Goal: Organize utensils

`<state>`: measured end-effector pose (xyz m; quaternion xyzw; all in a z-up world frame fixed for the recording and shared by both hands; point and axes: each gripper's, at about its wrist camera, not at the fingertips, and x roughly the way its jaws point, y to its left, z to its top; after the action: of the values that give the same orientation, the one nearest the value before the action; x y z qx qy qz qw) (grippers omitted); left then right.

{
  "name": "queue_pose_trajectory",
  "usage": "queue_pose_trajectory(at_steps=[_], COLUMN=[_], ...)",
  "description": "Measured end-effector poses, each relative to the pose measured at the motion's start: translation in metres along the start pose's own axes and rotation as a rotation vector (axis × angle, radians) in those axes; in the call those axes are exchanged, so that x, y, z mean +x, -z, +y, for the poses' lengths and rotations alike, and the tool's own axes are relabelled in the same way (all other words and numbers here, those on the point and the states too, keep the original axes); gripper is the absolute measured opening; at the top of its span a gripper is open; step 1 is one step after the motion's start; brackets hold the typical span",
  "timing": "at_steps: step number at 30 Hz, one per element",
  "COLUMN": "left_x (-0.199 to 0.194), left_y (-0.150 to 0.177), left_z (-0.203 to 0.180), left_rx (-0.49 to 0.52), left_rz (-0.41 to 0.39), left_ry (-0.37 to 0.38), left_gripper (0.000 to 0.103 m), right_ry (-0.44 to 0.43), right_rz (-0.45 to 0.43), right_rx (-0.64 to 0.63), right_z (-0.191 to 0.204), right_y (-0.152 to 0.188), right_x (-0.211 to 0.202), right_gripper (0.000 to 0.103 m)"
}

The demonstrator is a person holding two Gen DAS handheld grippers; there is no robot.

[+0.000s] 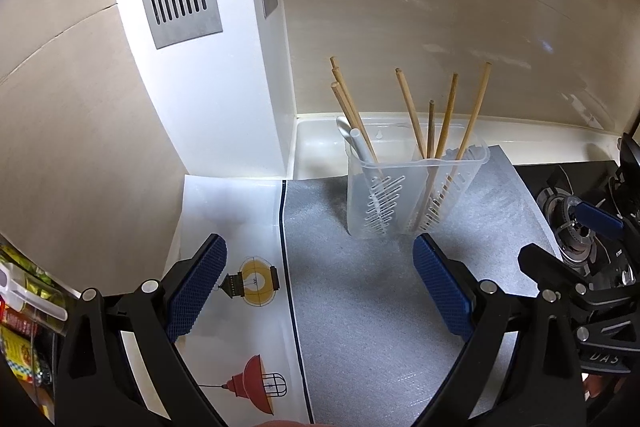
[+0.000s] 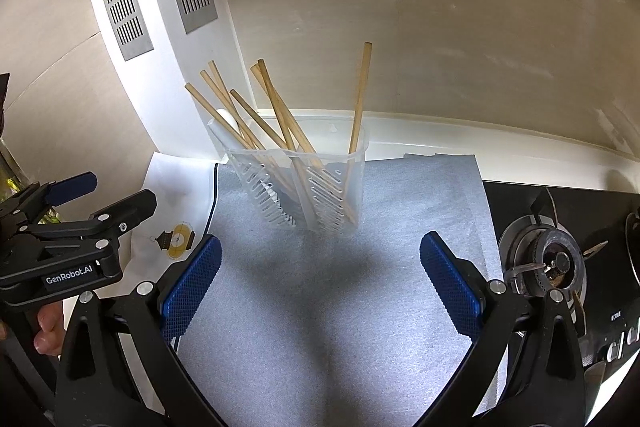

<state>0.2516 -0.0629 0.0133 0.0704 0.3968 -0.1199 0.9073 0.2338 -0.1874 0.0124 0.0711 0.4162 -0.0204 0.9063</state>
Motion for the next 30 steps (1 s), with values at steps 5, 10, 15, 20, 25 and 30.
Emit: queue_pose_trajectory(at_steps=[5,10,15,20,25,30], left_x=[0.001,0.0023,0.0027,0.002,0.0022,0.0033], left_y=[0.0,-0.0001,0.0005,0.0009,0.0014,0.001], left_z=[0.0013,0.0021,0.0012,0.0003,0.0002,0.0004], left_rx=[-0.003,0.0,0.008,0.011,0.009,0.01], left_rz=[0.003,0.007,0.009,0.006,0.009,0.012], left_ry=[0.002,0.0,-0.004,-0.006,-0.008,-0.011], left_gripper=[0.091,0.091,0.091,0.091,0.091,0.091], right_ry=[0.002,0.001,0.0,0.001,0.002,0.002], right_rz=[0.003,0.005,0.008,0.009,0.008,0.009], right_rx=[0.003,0.002,0.005,0.006,0.006,0.007], right_z=[0.0003,-0.0004,-0.0014,-0.0015,-0.0005,-0.0006], right_y=[0.0005,0.0006,0.0009,0.0008,0.0011,0.0011], right_x=[0.0008,0.0013,0.0015,0.0024,0.0027,0.0031], right_gripper=[0.098,0.098,0.098,0.098,0.098,0.098])
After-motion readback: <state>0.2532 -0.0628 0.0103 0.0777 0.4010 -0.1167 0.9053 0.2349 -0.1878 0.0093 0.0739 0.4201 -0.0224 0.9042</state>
